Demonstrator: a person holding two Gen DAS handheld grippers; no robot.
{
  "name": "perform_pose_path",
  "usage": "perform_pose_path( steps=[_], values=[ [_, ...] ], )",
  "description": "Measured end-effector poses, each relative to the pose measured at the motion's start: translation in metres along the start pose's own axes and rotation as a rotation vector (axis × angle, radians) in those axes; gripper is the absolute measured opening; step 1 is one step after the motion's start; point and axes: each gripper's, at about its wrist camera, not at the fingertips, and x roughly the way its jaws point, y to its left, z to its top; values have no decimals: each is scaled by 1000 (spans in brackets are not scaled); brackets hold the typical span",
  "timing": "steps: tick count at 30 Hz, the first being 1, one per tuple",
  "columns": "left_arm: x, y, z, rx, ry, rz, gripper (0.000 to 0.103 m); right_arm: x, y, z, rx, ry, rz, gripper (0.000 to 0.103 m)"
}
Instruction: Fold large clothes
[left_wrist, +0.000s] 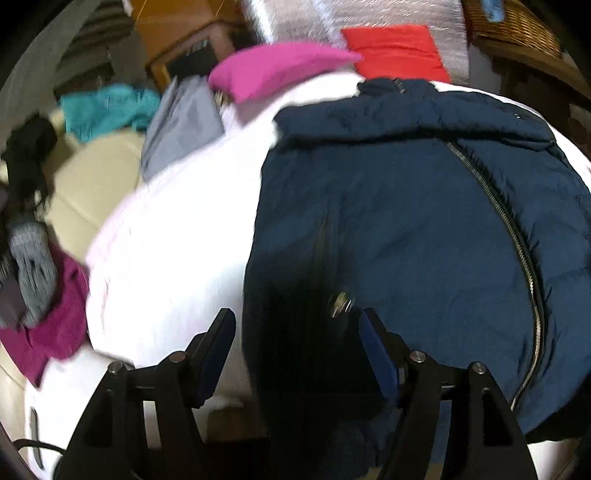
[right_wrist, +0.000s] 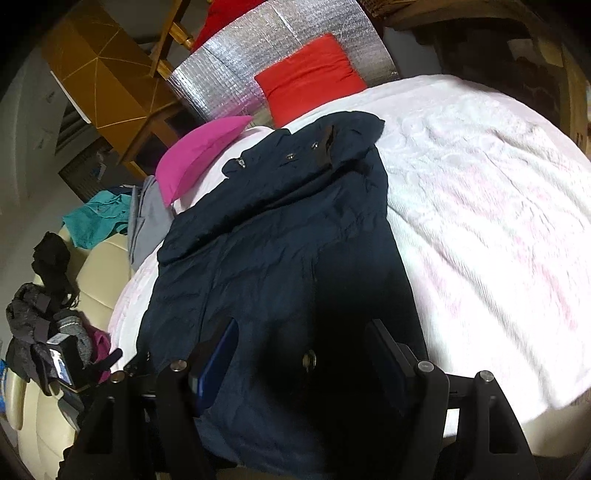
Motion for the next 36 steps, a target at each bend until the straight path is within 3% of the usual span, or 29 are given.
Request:
perform_pose_path(
  steps=[6, 9, 19, 29, 36],
  values=[
    [23, 62, -9, -208, 123, -97, 77, -11, -23, -13, 49, 7, -20, 75],
    [39, 78, -10, -231, 202, -154, 79, -13, -38, -16, 90, 11, -46, 76],
    [65, 92, -26, -318, 281, -319, 78, -20, -66, -18, 177, 6, -62, 77],
    [51, 97, -31, -316, 241, -291, 76, -11, -80, -20, 238, 50, -56, 77],
    [43, 103, -36, -354, 273, -298, 77, -5, -79, -25, 232, 84, -66, 78]
  ],
)
